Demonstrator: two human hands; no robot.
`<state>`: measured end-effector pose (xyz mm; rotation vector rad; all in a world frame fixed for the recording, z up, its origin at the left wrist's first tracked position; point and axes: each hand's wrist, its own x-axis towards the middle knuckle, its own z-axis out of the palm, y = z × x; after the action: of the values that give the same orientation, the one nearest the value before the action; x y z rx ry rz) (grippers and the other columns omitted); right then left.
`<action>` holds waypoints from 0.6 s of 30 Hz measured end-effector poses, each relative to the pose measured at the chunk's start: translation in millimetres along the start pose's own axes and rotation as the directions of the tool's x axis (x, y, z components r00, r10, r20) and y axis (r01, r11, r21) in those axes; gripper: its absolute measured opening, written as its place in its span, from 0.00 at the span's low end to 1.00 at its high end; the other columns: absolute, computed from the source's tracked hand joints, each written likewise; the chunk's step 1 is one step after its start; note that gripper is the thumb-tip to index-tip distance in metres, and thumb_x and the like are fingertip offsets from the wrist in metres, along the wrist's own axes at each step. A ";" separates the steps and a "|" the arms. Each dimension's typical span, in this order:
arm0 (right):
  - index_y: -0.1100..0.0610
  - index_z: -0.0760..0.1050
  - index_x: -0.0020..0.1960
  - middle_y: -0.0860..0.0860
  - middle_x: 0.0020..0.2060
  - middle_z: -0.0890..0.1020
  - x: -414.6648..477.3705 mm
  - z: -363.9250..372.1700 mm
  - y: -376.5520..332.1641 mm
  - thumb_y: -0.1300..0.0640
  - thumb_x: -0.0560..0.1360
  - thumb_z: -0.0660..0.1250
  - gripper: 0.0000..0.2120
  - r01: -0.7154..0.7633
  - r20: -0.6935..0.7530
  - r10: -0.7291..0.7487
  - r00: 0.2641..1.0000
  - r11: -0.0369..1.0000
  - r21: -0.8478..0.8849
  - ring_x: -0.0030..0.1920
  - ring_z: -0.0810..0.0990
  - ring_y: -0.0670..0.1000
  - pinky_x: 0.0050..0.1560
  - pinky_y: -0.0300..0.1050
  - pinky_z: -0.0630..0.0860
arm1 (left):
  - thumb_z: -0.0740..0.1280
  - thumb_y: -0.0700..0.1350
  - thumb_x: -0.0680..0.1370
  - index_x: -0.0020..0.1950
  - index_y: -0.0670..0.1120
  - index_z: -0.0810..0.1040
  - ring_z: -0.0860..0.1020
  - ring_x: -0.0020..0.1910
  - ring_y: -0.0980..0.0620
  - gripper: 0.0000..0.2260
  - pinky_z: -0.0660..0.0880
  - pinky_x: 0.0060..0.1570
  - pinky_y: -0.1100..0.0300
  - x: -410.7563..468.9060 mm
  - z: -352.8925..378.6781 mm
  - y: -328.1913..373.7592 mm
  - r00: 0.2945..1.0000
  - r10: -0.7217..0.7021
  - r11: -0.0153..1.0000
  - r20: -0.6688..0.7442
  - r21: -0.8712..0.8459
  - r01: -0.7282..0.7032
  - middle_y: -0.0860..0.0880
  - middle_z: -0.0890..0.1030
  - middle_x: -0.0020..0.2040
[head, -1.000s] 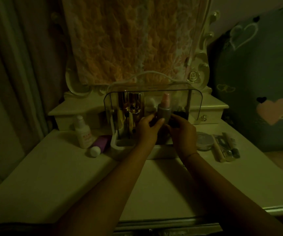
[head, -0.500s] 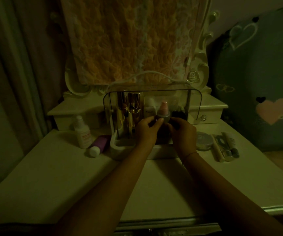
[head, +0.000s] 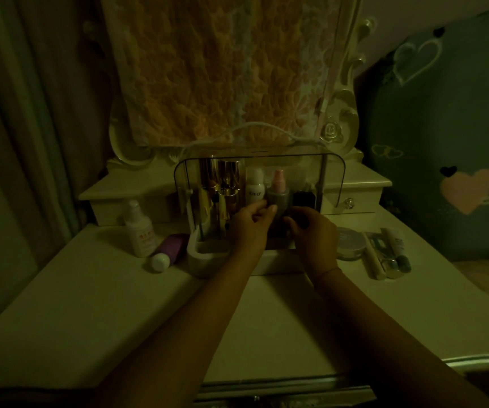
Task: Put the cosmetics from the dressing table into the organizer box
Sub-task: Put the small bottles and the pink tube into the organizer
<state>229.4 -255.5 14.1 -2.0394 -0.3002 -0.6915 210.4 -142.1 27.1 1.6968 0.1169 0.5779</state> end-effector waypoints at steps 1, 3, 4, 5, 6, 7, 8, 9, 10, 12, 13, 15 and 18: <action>0.59 0.78 0.56 0.56 0.48 0.85 0.0 0.1 0.1 0.56 0.72 0.69 0.14 -0.004 0.004 0.004 1.000 1.000 0.007 0.48 0.83 0.53 0.50 0.47 0.79 | 0.67 0.47 0.75 0.62 0.44 0.75 0.75 0.47 0.58 0.17 0.72 0.43 0.66 -1.0 -0.5 -0.3 1.000 0.011 1.000 0.001 0.013 -0.011 0.52 0.77 0.48; 0.59 0.78 0.56 0.56 0.48 0.84 -0.6 -0.2 -0.2 0.55 0.72 0.69 0.14 -0.011 0.014 0.011 1.000 1.000 0.015 0.48 0.83 0.53 0.50 0.48 0.80 | 0.67 0.47 0.75 0.62 0.44 0.75 0.74 0.44 0.63 0.17 0.70 0.40 0.70 -3.9 -1.7 -0.8 0.999 0.032 0.999 -0.006 0.036 -0.031 0.51 0.77 0.49; 0.59 0.78 0.56 0.56 0.48 0.84 -1.1 -0.6 -0.4 0.55 0.72 0.69 0.14 -0.009 0.019 0.009 1.000 1.000 0.015 0.48 0.83 0.52 0.50 0.48 0.80 | 0.67 0.47 0.75 0.62 0.44 0.75 0.74 0.43 0.64 0.17 0.69 0.39 0.71 -5.9 -2.4 -1.1 0.999 0.042 0.998 -0.012 0.043 -0.041 0.51 0.77 0.50; 0.59 0.78 0.56 0.56 0.47 0.84 -1.8 -1.1 -0.9 0.55 0.72 0.69 0.14 -0.004 0.025 0.003 1.000 1.000 0.015 0.48 0.83 0.52 0.49 0.47 0.80 | 0.67 0.47 0.75 0.62 0.44 0.76 0.73 0.43 0.65 0.16 0.69 0.39 0.72 -8.8 -3.5 -1.5 0.998 0.053 0.997 -0.015 0.050 -0.052 0.50 0.78 0.50; 0.60 0.78 0.55 0.55 0.47 0.84 -3.1 -2.3 -1.7 0.54 0.73 0.69 0.14 0.003 0.031 -0.003 1.000 1.000 0.016 0.47 0.82 0.52 0.48 0.47 0.79 | 0.67 0.47 0.75 0.61 0.45 0.76 0.74 0.43 0.65 0.16 0.69 0.39 0.72 -12.0 -4.8 -1.8 0.998 0.066 0.996 -0.014 0.061 -0.065 0.50 0.78 0.51; 0.60 0.78 0.55 0.55 0.47 0.84 -4.8 -3.7 -3.2 0.54 0.73 0.68 0.13 0.012 0.034 -0.012 0.999 1.000 0.021 0.47 0.82 0.52 0.48 0.46 0.79 | 0.67 0.48 0.75 0.60 0.45 0.76 0.74 0.43 0.65 0.15 0.69 0.39 0.72 -15.2 -6.5 -2.1 0.997 0.078 0.994 -0.005 0.072 -0.077 0.50 0.78 0.52; 0.60 0.78 0.55 0.55 0.47 0.84 -6.9 -5.4 -5.6 0.55 0.73 0.68 0.13 0.022 0.035 -0.023 0.999 0.999 0.029 0.47 0.82 0.52 0.47 0.45 0.79 | 0.67 0.48 0.75 0.60 0.46 0.76 0.74 0.44 0.65 0.15 0.69 0.39 0.71 -18.4 -8.8 -1.7 0.996 0.088 0.993 0.009 0.080 -0.088 0.49 0.78 0.53; 0.59 0.78 0.55 0.55 0.47 0.84 -9.0 -7.0 -9.1 0.55 0.73 0.68 0.13 0.036 0.035 -0.038 0.999 0.999 0.037 0.47 0.82 0.52 0.47 0.45 0.79 | 0.67 0.48 0.75 0.60 0.46 0.76 0.74 0.45 0.64 0.14 0.70 0.40 0.71 -21.3 -11.5 -0.7 0.995 0.093 0.992 0.023 0.080 -0.095 0.49 0.78 0.53; 0.59 0.78 0.55 0.55 0.47 0.84 -11.5 -8.7 -13.5 0.55 0.73 0.68 0.13 0.053 0.036 -0.054 0.998 0.998 0.043 0.47 0.82 0.52 0.47 0.44 0.79 | 0.66 0.48 0.76 0.60 0.46 0.76 0.75 0.45 0.64 0.14 0.70 0.41 0.70 -24.5 -14.9 0.5 0.995 0.095 0.993 0.034 0.071 -0.097 0.49 0.78 0.54; 0.59 0.78 0.54 0.55 0.46 0.84 -16.8 -11.4 -25.3 0.55 0.73 0.68 0.12 0.088 0.042 -0.090 0.995 0.995 0.054 0.45 0.82 0.50 0.46 0.42 0.78 | 0.66 0.47 0.76 0.59 0.47 0.76 0.76 0.47 0.61 0.13 0.72 0.42 0.68 -30.3 -23.8 2.2 0.995 0.094 0.995 0.036 0.040 -0.095 0.48 0.79 0.54; 0.58 0.78 0.53 0.54 0.46 0.84 -20.0 -12.6 -31.6 0.55 0.73 0.68 0.11 0.103 0.045 -0.106 0.993 0.993 0.065 0.44 0.81 0.48 0.45 0.40 0.77 | 0.67 0.47 0.75 0.59 0.47 0.77 0.77 0.47 0.59 0.13 0.73 0.42 0.69 -33.5 -30.0 2.9 0.995 0.095 0.995 0.027 0.032 -0.096 0.48 0.79 0.53; 0.58 0.78 0.52 0.52 0.45 0.83 -28.1 -13.9 -45.1 0.55 0.73 0.69 0.10 0.109 0.063 -0.116 0.991 0.988 0.109 0.44 0.81 0.47 0.44 0.37 0.76 | 0.67 0.46 0.75 0.57 0.48 0.78 0.78 0.46 0.59 0.11 0.74 0.38 0.71 -41.6 -46.3 2.8 0.994 0.112 0.993 -0.002 0.022 -0.112 0.52 0.80 0.49; 0.56 0.77 0.54 0.50 0.46 0.82 -44.7 -11.6 -67.6 0.55 0.72 0.69 0.11 0.103 0.116 -0.126 0.985 0.977 0.189 0.45 0.80 0.45 0.45 0.30 0.74 | 0.67 0.46 0.75 0.48 0.57 0.78 0.78 0.42 0.64 0.06 0.75 0.37 0.71 -52.3 -81.0 0.8 0.979 0.164 0.986 -0.123 0.031 -0.161 0.56 0.80 0.45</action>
<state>157.6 -226.3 40.4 -1.9045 -0.5404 -0.5814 129.5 -90.1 19.6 1.7001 0.0748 0.8086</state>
